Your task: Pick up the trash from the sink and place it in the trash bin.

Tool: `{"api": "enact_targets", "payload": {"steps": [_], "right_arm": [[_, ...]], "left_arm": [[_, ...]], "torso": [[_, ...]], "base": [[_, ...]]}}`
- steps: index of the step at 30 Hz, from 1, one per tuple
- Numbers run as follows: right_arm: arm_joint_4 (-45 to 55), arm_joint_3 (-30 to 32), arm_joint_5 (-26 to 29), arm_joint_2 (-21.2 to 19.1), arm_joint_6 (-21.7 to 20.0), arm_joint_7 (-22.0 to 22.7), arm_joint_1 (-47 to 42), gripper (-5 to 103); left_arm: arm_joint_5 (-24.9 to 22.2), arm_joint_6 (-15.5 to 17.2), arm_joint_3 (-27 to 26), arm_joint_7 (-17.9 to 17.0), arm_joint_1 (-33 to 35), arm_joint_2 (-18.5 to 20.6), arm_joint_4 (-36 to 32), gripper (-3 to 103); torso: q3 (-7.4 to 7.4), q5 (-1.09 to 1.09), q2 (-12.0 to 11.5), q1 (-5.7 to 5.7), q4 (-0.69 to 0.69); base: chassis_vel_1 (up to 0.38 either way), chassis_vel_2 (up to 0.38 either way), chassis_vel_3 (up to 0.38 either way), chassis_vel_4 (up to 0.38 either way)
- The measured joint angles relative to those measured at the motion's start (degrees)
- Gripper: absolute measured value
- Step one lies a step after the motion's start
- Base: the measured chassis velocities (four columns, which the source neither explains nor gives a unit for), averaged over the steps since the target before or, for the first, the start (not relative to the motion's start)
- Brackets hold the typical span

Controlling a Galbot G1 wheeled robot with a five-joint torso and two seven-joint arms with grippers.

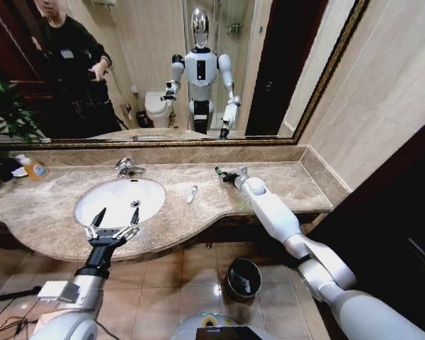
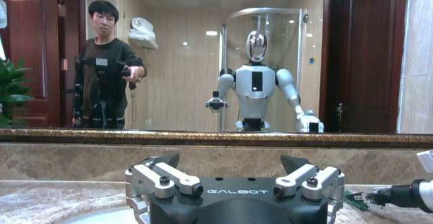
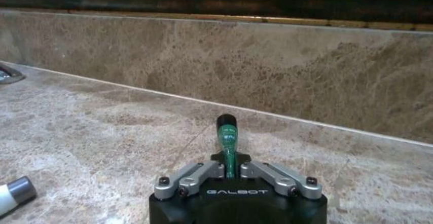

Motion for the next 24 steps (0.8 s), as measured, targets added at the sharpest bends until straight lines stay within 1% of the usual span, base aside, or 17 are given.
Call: {"api": "enact_targets", "payload": {"steps": [1, 3, 4, 5, 8, 9, 12, 13, 16, 17, 20, 21, 23, 24], "right_arm": [[1.0, -0.1, 0.4, -0.3, 0.0, 0.5, -0.5, 5], [1.6, -0.2, 0.6, -0.5, 0.0, 0.8, -0.9, 5], [4.4, -0.4, 1.7, -1.5, -0.3, 2.2, -2.0, 2], [4.4, -0.4, 1.7, -1.5, -0.3, 2.2, -2.0, 2], [10.7, -0.6, 4.2, -3.4, -1.6, 5.1, -4.1, 2], [10.7, -0.6, 4.2, -3.4, -1.6, 5.1, -4.1, 2], [18.4, -0.1, 7.1, -6.3, -2.8, 7.9, -6.8, 2], [18.4, -0.1, 7.1, -6.3, -2.8, 7.9, -6.8, 2], [26.4, 1.7, 10.0, -9.5, -4.0, 9.8, -10.3, 2], [26.4, 1.7, 10.0, -9.5, -4.0, 9.8, -10.3, 2], [33.8, 5.0, 11.3, -13.3, -4.5, 10.2, -15.0, 2], [33.8, 5.0, 11.3, -13.3, -4.5, 10.2, -15.0, 2], [40.0, 9.0, 12.1, -16.7, -4.6, 10.2, -21.1, 2], [41.8, 10.1, 12.1, -17.7, -4.4, 10.2, -23.3, 2]], "left_arm": [[0.0, 0.0, 0.0, 0.0, 0.0, 0.0, 0.0, 100], [0.0, 0.0, 0.0, 0.0, 0.0, 0.0, 0.0, 100], [0.0, 0.0, 0.0, 0.0, 0.0, 0.0, 0.0, 100], [0.0, 0.0, 0.0, 0.0, 0.0, 0.0, 0.0, 100], [0.0, 0.0, 0.0, 0.0, 0.0, 0.0, 0.0, 100], [0.0, 0.0, 0.0, 0.0, 0.0, 0.0, 0.0, 100], [0.0, 0.0, 0.0, 0.0, 0.0, 0.0, 0.0, 100], [0.0, 0.0, 0.0, 0.0, 0.0, 0.0, 0.0, 100], [0.0, 0.0, 0.0, 0.0, 0.0, 0.0, 0.0, 100], [0.0, 0.0, 0.0, 0.0, 0.0, 0.0, 0.0, 100], [0.0, 0.0, 0.0, 0.0, 0.0, 0.0, 0.0, 100], [0.0, 0.0, 0.0, 0.0, 0.0, 0.0, 0.0, 100], [0.0, 0.0, 0.0, 0.0, 0.0, 0.0, 0.0, 100], [0.0, 0.0, 0.0, 0.0, 0.0, 0.0, 0.0, 100]], "torso": [[0.00, 0.00, 0.0, 0.00, 0.00], [0.00, 0.01, 0.0, 0.00, 0.00], [0.00, 0.00, 0.0, 0.00, 0.00], [0.00, 0.00, 0.0, 0.00, 0.00], [0.00, 0.00, 0.0, 0.00, 0.00], [0.00, 0.00, 0.0, 0.00, 0.00], [0.00, 0.01, 0.0, 0.00, 0.00], [0.00, 0.01, 0.0, 0.00, 0.00], [0.00, 0.03, 0.0, 0.00, 0.00], [0.00, 0.03, 0.0, 0.00, 0.00], [0.00, 0.01, 0.0, 0.00, 0.00], [0.00, 0.01, 0.0, 0.00, 0.00], [-0.01, 0.01, 0.0, 0.00, 0.00], [-0.01, 0.02, 0.0, 0.00, 0.00]], "base": [[0.000, 0.000, 0.000, 0.000], [0.000, 0.000, 0.000, 0.000], [0.000, 0.000, 0.000, 0.000], [0.000, 0.000, 0.000, 0.000], [0.000, 0.000, 0.000, 0.000], [0.000, 0.000, 0.000, 0.000], [0.000, 0.000, 0.000, 0.000], [0.000, 0.000, 0.000, 0.000], [0.000, 0.000, 0.000, 0.000], [0.000, 0.000, 0.000, 0.000], [0.000, 0.000, 0.000, 0.000], [0.000, 0.000, 0.000, 0.000], [0.000, 0.000, 0.000, 0.000], [0.000, 0.000, 0.000, 0.000]]}}
